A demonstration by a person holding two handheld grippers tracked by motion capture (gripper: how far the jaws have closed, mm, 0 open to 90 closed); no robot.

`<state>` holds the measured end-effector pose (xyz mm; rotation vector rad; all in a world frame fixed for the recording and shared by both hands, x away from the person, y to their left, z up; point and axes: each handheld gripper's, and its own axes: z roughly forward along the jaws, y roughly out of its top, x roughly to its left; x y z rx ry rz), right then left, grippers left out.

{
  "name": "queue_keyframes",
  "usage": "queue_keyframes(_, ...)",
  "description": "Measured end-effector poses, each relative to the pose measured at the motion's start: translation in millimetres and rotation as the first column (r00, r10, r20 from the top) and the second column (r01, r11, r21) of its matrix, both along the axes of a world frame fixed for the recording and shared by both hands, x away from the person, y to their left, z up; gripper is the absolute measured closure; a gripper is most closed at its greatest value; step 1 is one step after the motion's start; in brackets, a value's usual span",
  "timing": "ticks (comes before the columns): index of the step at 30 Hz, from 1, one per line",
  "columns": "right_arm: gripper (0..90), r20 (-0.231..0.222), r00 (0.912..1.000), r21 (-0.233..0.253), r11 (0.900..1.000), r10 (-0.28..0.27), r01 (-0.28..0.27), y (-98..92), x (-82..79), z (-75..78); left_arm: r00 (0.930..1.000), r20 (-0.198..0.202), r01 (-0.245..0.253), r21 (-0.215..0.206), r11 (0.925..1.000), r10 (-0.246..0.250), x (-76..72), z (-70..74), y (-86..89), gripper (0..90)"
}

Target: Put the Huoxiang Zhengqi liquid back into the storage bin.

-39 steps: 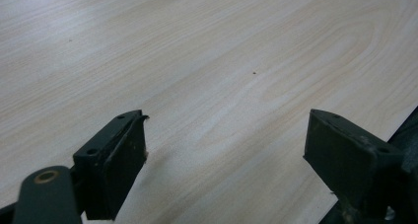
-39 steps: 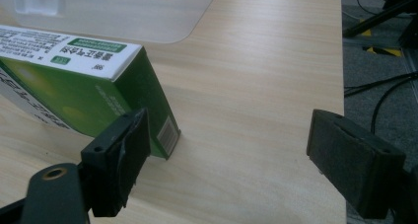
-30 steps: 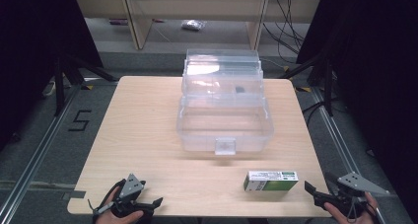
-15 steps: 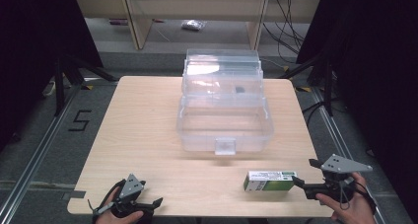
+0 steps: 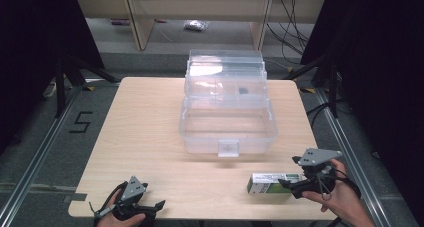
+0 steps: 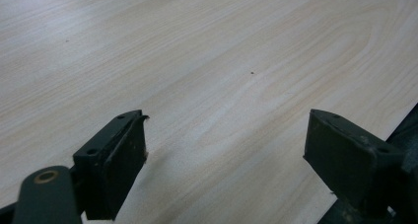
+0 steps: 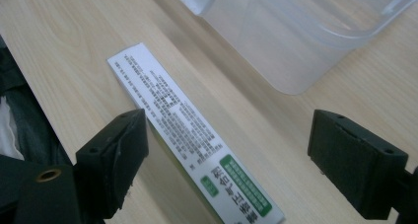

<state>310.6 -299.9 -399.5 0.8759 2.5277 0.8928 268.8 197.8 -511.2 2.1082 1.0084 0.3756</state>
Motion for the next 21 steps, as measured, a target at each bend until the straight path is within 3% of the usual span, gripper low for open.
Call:
queue_keyframes(1, 16.5, 0.0, 1.0, 0.0, 1.0, 0.0, 0.0, 0.0, 0.0, 0.0, 1.0, 0.0, 0.0, 0.0, 1.0, 0.0, 0.0, 0.0, 0.0, 15.5)
queue_keyframes(2, 18.0, 0.005, 0.9989, -0.031, 0.998, 0.047, -0.047, 5.6, 6.3, -1.4, 1.0, -0.003, 0.002, -0.002, 1.0, -0.002, -0.3, -0.1, -0.2, 15.5)
queue_keyframes(14, 24.9, -0.056, 0.9902, -0.124, 0.983, 0.127, -0.134, 21.6, 17.4, -2.5, 1.0, 0.0, -0.003, -0.007, 1.0, 0.003, -0.1, -1.3, -0.8, 15.5)
queue_keyframes(17, 25.6, -0.073, 0.9833, -0.141, 0.974, 0.167, -0.176, 25.7, 18.2, -5.1, 1.0, -0.002, -0.002, -0.008, 1.0, 0.002, 0.0, -0.3, -0.4, 15.5)
queue_keyframes(18, 26.5, -0.085, 0.9763, -0.158, 0.965, 0.199, -0.211, 29.1, 17.2, -6.3, 1.0, 0.0, -0.003, -0.005, 1.0, 0.003, -0.1, -0.3, -0.3, 15.5)
queue_keyframes(19, 26.5, -0.085, 0.9763, -0.158, 0.965, 0.199, -0.211, 29.1, 17.2, -6.3, 1.0, 0.004, -0.002, -0.011, 0.9999, 0.002, 0.1, -1.2, -0.4, 15.5)
queue_keyframes(20, 27.9, -0.096, 0.9711, -0.177, 0.956, 0.218, -0.232, 33.4, 16.7, -7.6, 1.0, 0.0, -0.007, -0.007, 0.9999, 0.007, 0.4, -0.8, -0.4, 15.5)
queue_keyframes(21, 27.9, -0.096, 0.9711, -0.177, 0.956, 0.218, -0.232, 33.4, 16.7, -7.6, 1.0, 0.0, -0.007, -0.007, 0.9999, 0.007, 0.4, -0.8, -0.4, 15.5)
